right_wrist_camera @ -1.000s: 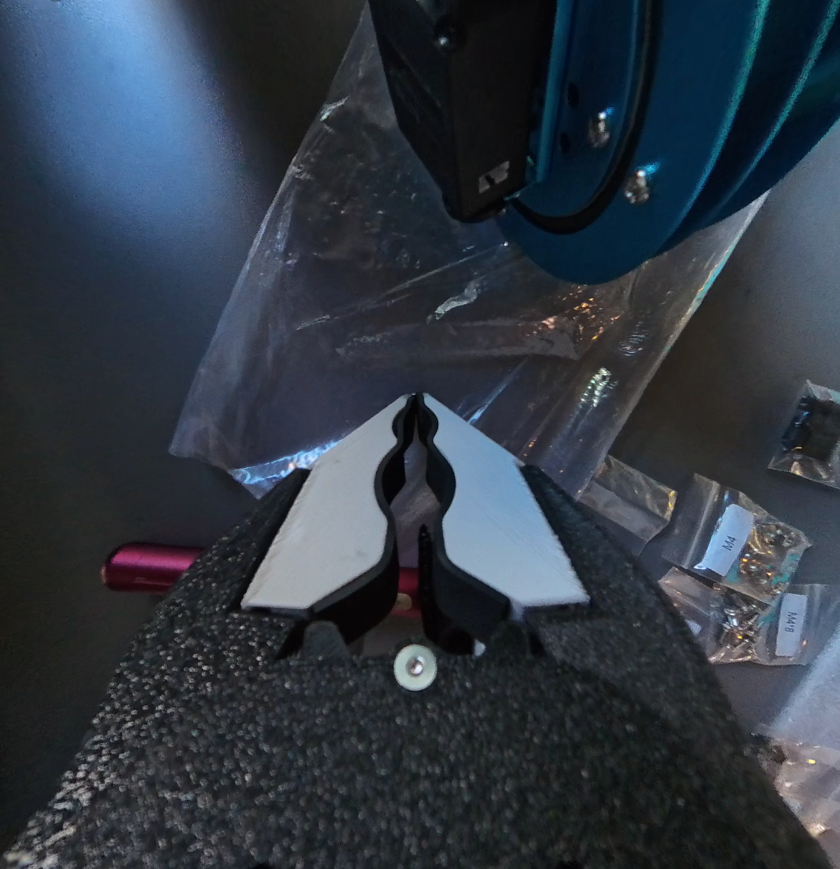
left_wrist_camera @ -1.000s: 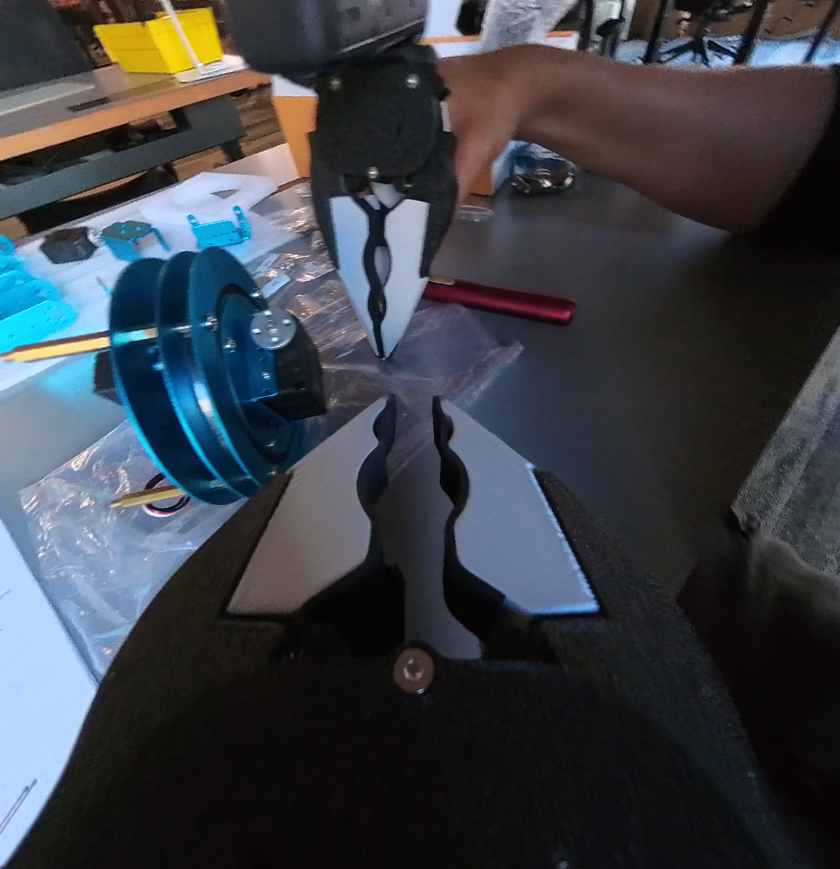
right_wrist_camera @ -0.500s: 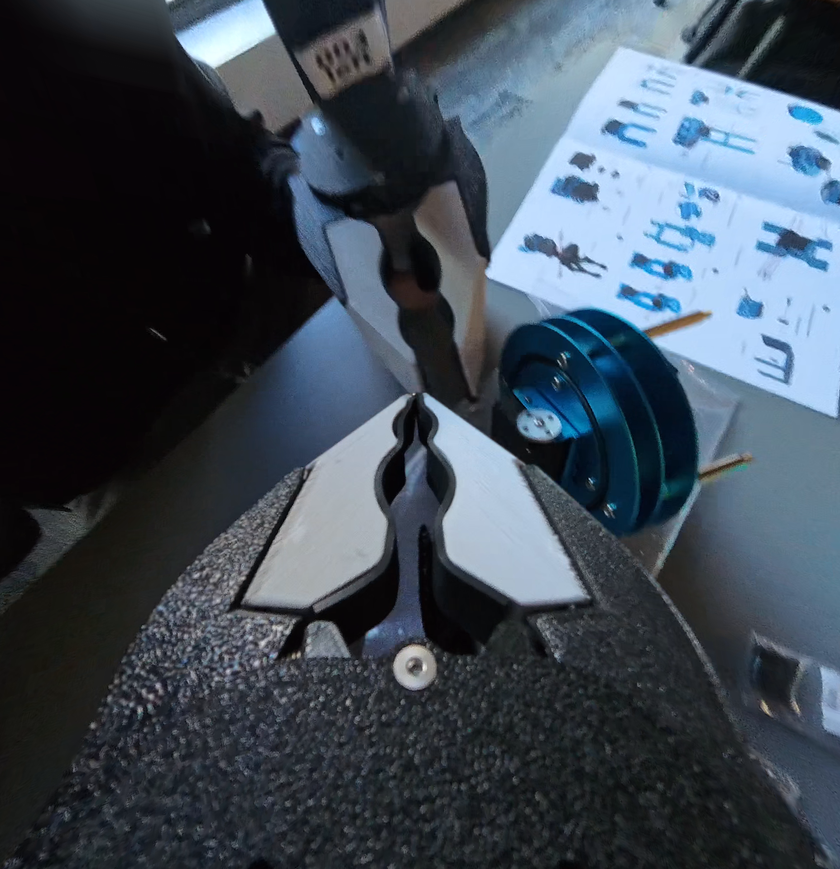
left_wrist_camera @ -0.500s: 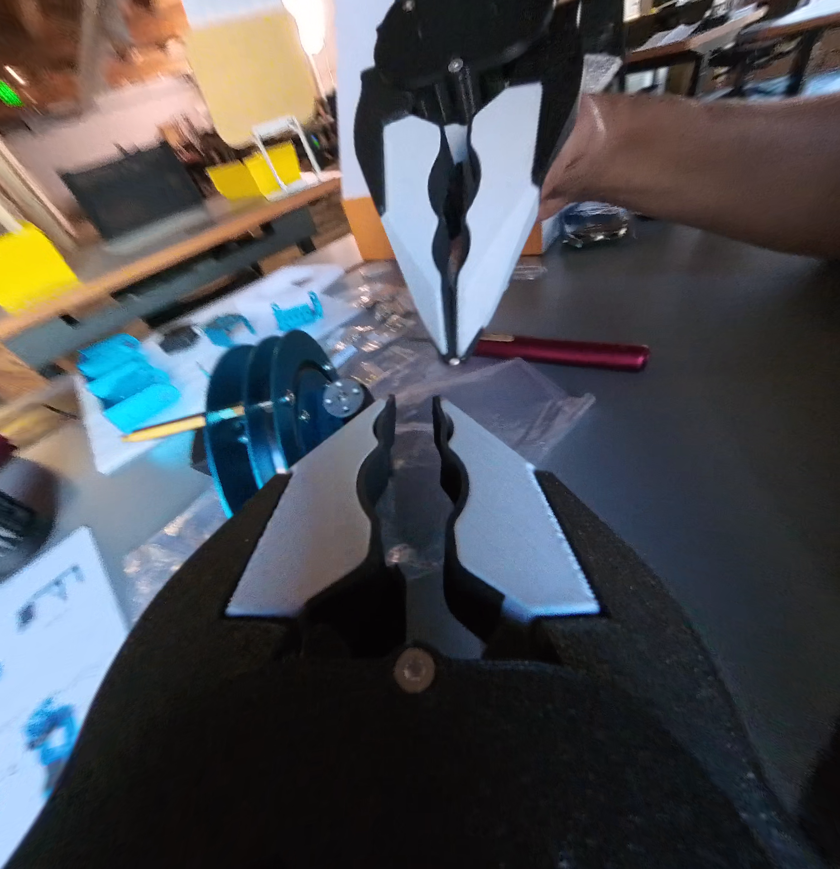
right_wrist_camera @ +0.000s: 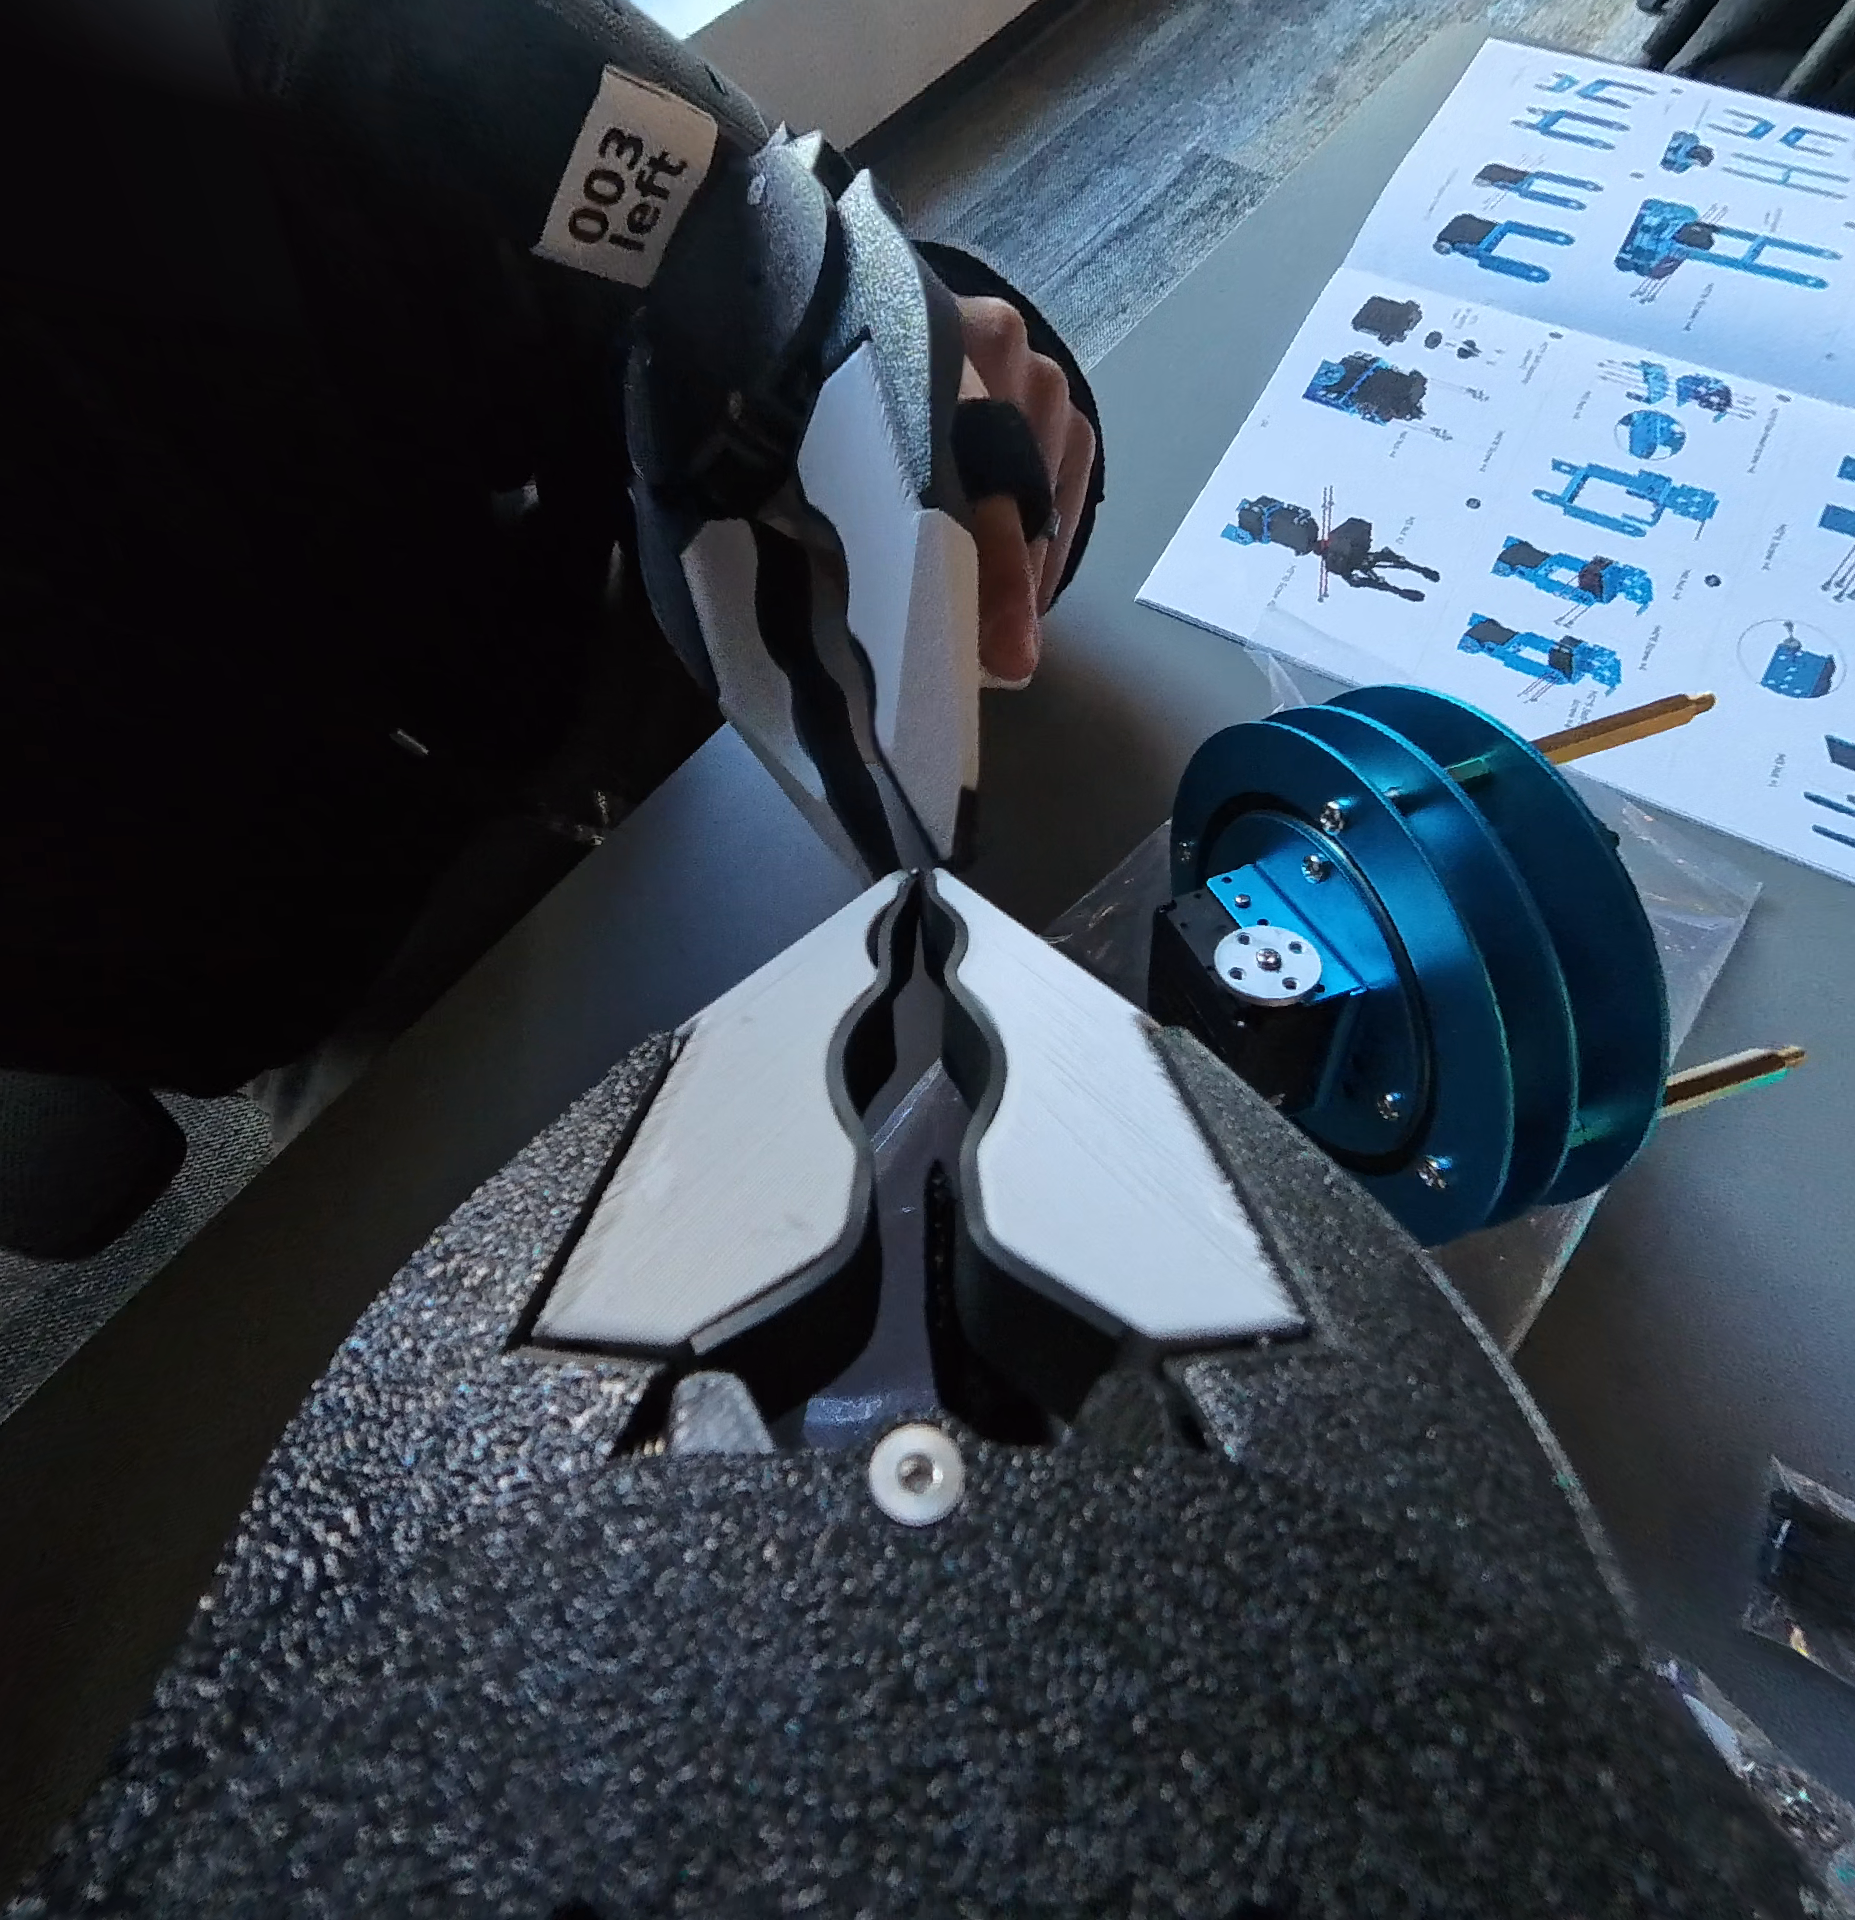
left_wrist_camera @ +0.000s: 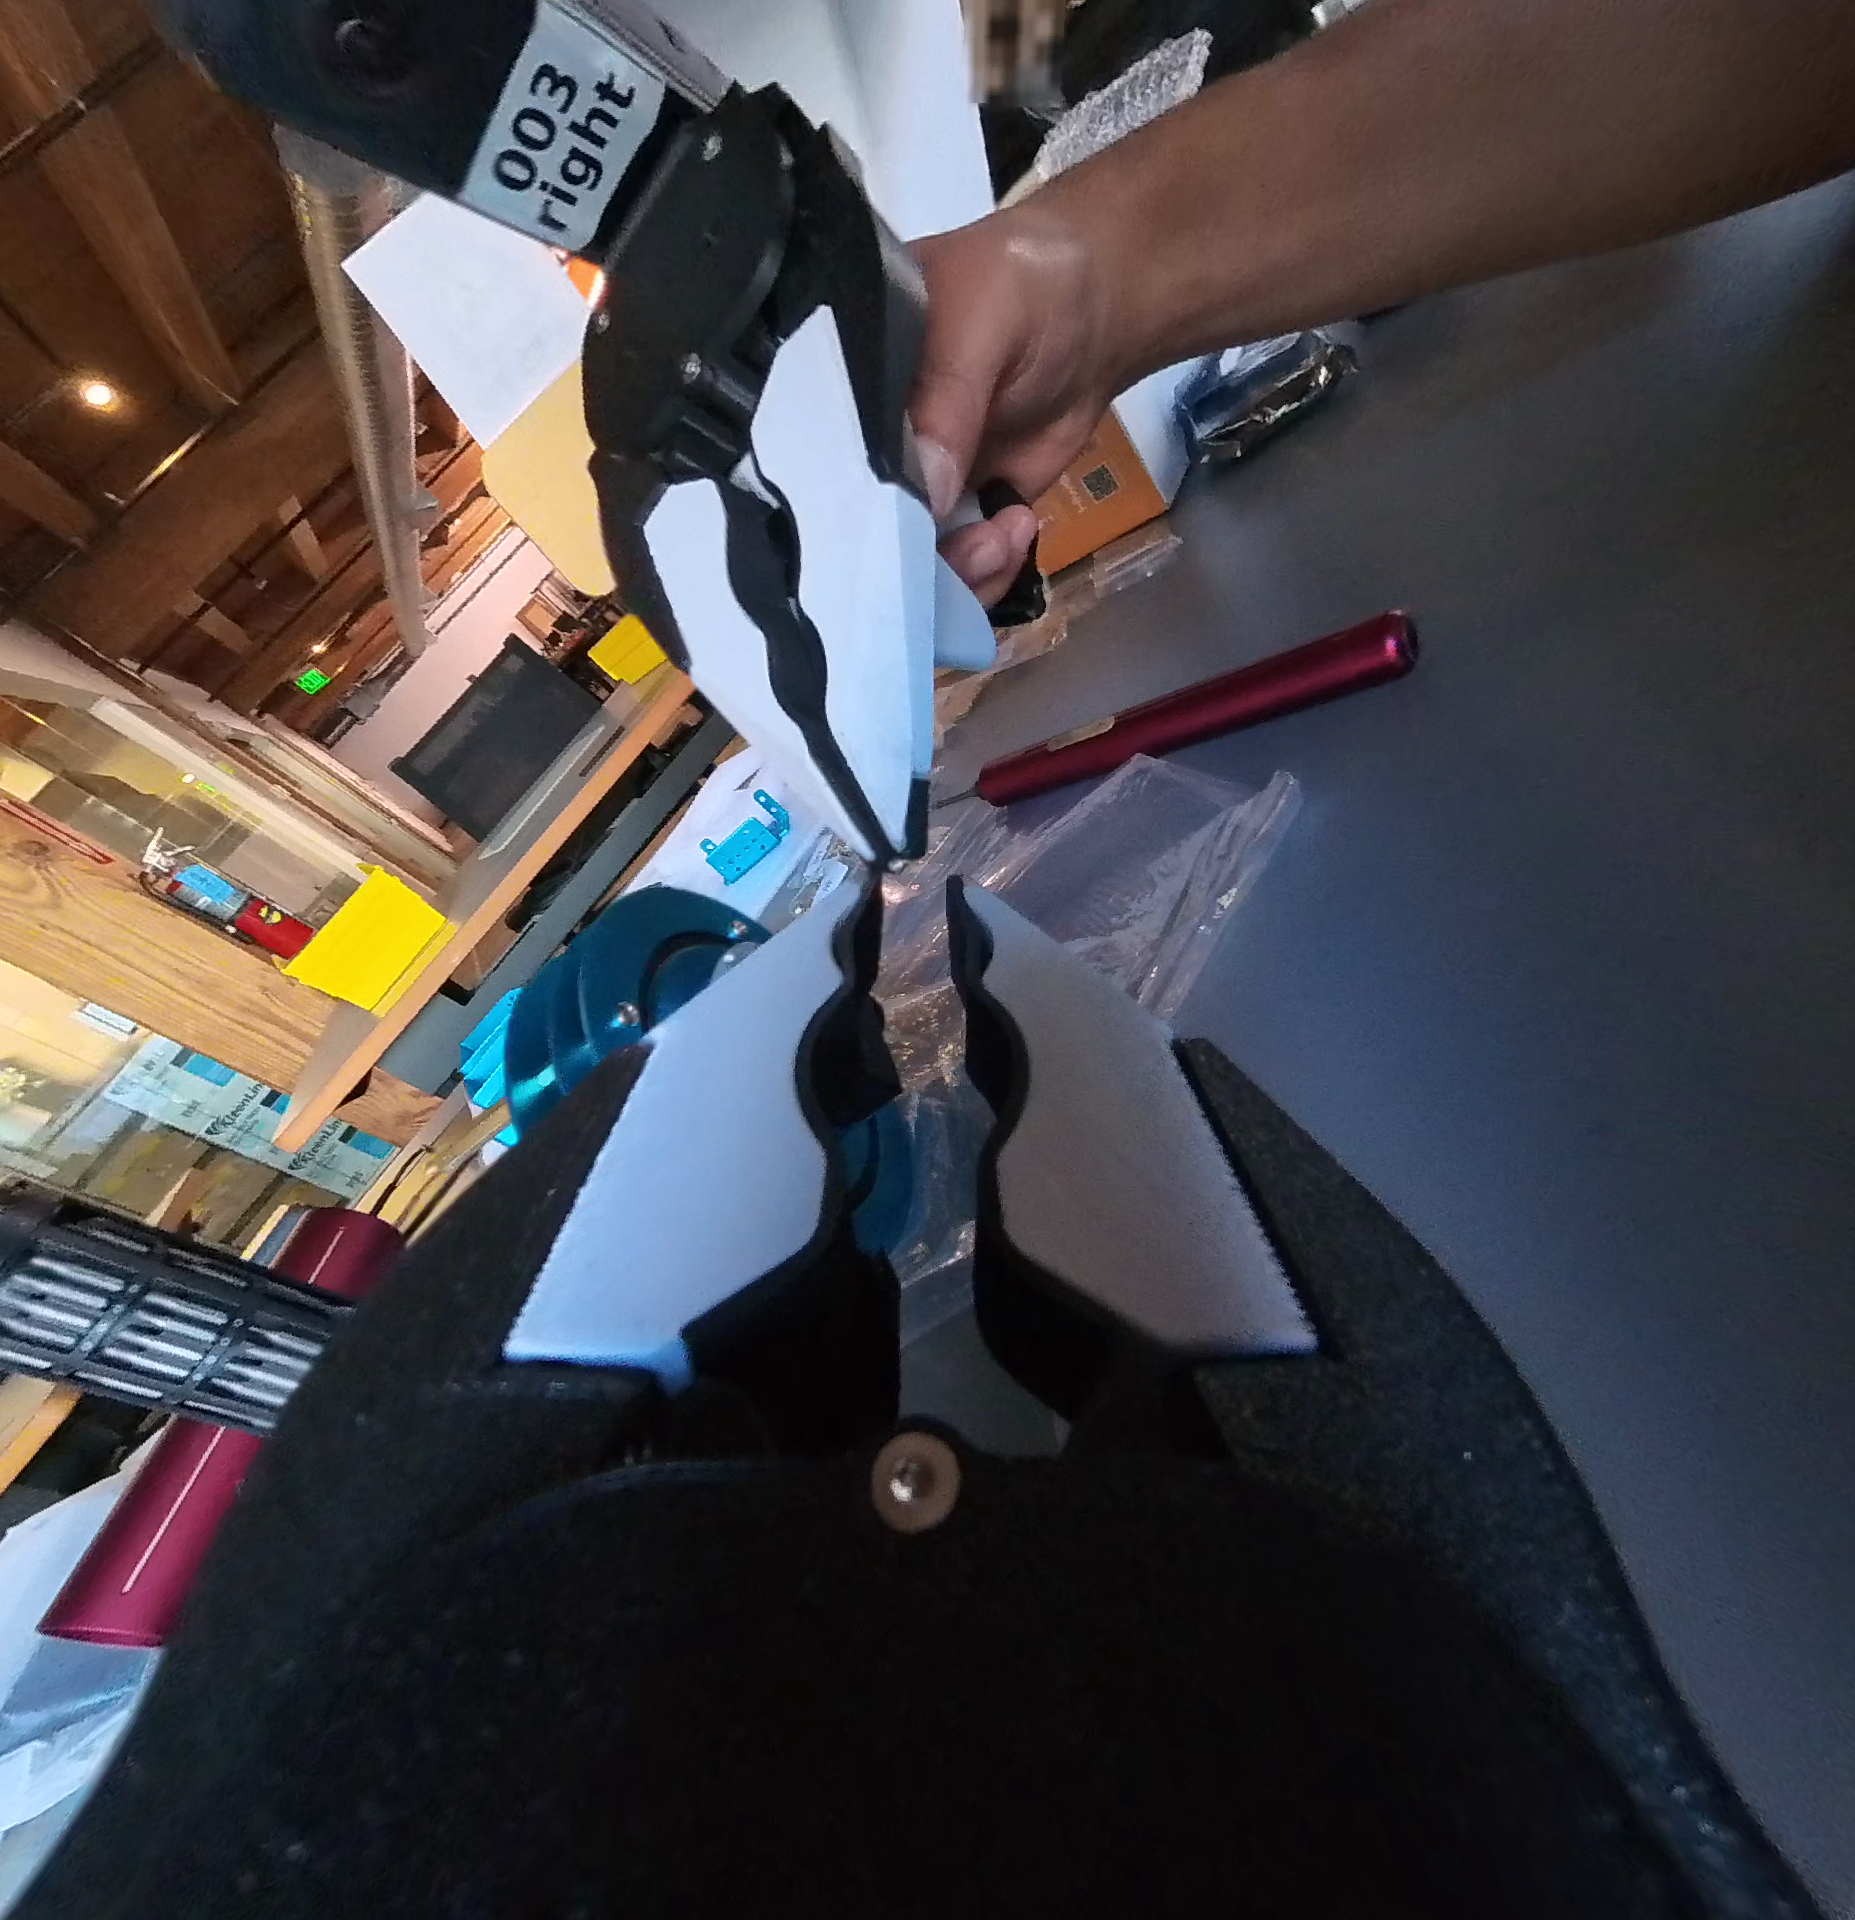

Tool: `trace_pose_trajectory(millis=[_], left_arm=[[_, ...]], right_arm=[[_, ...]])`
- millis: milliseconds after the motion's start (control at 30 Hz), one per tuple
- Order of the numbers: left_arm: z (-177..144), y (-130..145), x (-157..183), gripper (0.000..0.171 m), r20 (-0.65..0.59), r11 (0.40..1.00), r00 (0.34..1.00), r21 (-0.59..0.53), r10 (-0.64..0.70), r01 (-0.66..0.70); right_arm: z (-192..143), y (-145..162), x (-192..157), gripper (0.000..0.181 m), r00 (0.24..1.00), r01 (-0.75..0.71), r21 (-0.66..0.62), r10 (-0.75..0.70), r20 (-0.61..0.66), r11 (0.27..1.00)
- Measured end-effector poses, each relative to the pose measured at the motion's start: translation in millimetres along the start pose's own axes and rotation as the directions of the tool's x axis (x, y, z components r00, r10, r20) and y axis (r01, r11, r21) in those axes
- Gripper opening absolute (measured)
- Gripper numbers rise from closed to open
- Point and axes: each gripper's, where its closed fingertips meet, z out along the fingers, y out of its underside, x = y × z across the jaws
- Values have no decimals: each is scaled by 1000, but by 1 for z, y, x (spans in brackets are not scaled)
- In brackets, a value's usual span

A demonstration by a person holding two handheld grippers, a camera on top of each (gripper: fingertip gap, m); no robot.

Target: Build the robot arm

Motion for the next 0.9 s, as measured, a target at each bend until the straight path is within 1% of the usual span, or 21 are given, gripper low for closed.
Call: trace_pose_trajectory(millis=[33, 267, 433, 533, 633, 900], left_arm=[[1, 0, 1, 11, 1, 1000, 1000, -4, 4, -4], [1, -2, -4, 7, 57, 1000, 998, -1, 12, -12], [1, -3, -12, 4, 109, 1000, 994, -7, 3, -3], [2, -5, -14, 3, 175, 999, 984, -3, 36, -36], [3, -5, -15, 2, 218, 997, 973, -24, 73, -69], [3, 2, -17, 0, 251, 989, 957, -68, 148, -135]], right_arm=[[0, 1, -1, 0, 1000, 1, -4, -1, 2, 1000], [2, 1, 0, 0, 1000, 0, -10, 0, -1, 1000], [-1, -3, 5, 0, 1000, -24, 25, 24, -12, 999], [-5, -5, 6, 0, 999, -44, 47, 45, -5, 998], [-5, -5, 7, 0, 998, -58, 51, 58, -1, 997], [-2, -3, 12, 0, 993, -116, 50, 116, 0, 992]])
